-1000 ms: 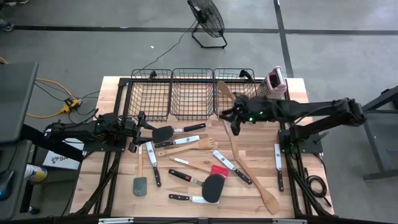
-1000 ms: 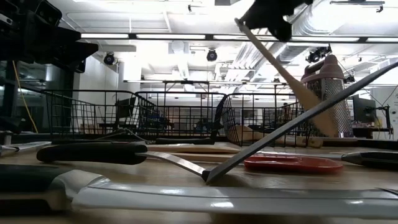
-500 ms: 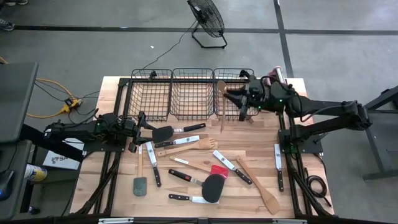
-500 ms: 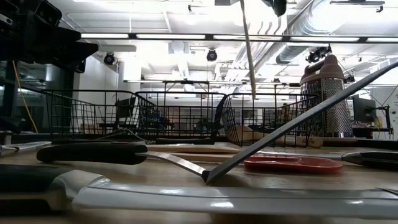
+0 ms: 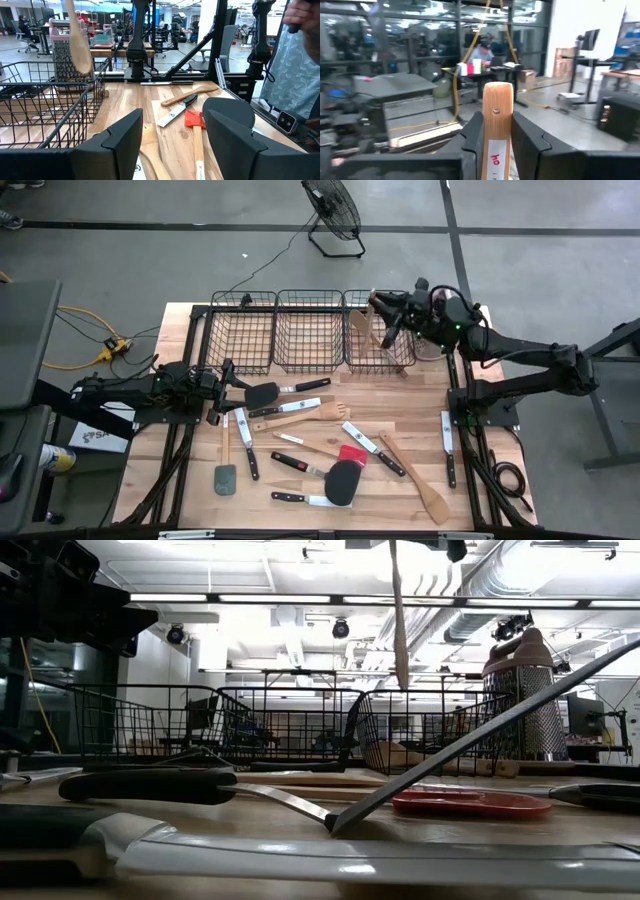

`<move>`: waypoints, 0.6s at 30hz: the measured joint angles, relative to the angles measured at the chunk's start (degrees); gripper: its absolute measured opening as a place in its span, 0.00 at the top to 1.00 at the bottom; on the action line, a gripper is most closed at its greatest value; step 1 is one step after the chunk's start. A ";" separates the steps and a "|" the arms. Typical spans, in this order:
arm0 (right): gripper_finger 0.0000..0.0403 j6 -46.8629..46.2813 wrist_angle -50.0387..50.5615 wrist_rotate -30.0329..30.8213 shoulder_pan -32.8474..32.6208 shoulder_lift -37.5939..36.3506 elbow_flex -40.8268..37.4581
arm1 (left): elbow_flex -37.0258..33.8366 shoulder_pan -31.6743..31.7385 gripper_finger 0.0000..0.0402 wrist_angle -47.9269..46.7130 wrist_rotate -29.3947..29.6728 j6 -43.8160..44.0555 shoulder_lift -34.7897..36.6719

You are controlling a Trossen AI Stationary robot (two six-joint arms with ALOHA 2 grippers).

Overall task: Pick & Place Kitchen Items
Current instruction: Put the brown serving spoon into the right black wire basket

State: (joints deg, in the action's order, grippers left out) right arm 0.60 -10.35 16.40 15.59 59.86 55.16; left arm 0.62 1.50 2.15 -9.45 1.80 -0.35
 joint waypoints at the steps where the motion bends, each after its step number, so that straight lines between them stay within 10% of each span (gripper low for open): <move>1: 0.84 0.29 -0.02 0.71 0.73 0.00 0.00 | 0.00 0.00 0.47 0.00 0.00 0.00 -0.02; 18: 0.84 -6.13 16.28 -0.33 12.94 0.56 -0.04 | 0.00 0.00 0.47 0.00 0.00 0.00 0.00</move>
State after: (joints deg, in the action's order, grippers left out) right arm -5.54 5.92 16.07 28.52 60.41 55.11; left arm 0.62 1.50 2.15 -9.45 1.80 -0.35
